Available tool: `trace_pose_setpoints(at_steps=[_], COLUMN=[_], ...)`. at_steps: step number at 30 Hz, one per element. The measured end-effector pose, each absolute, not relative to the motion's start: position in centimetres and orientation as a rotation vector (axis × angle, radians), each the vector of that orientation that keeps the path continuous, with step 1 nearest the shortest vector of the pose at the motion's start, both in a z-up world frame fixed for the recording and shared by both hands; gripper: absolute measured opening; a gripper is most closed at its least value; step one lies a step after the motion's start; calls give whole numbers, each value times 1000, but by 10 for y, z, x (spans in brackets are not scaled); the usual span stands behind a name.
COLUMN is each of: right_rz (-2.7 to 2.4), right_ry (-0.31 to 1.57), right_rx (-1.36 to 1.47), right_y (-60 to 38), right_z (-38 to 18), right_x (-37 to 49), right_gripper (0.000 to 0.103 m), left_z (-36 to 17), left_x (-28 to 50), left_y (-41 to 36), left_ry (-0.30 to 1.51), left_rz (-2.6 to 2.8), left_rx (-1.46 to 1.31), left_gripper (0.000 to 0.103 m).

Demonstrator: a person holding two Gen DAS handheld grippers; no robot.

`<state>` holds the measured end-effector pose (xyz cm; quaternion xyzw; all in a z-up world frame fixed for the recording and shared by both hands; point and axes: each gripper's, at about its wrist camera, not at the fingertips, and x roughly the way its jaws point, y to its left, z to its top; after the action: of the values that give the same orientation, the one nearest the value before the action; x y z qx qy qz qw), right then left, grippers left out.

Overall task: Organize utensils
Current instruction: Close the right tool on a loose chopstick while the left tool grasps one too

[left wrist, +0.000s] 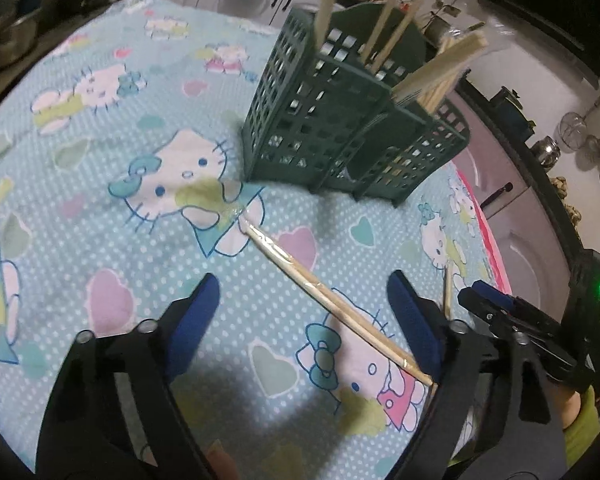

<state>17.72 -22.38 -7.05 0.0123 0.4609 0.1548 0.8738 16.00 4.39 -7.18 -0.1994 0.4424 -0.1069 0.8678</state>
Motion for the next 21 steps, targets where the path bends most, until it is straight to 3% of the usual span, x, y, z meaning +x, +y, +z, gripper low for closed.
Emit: trace_pose_setpoints(at_steps=[4,12,17,21], right_rz=[317,306,285,260], right_ry=[993,1066,1086,1079], right_rx=[48,134,157,143], right_y=[-226,-229,-230,-229], right_z=[-77,-88,-88,-89], right_x=[185,204,216,223], right_gripper=[49,41,35,22], left_z=[-82,-86,-89,-90], left_x=[172,196,210,216], left_y=[46,52,55,57], left_ry=[950,957,963,964], left_rz=[-217,-194,-158,-130], left_rx=[-455,-497,-501,-493], left_gripper=[64,57,45,38])
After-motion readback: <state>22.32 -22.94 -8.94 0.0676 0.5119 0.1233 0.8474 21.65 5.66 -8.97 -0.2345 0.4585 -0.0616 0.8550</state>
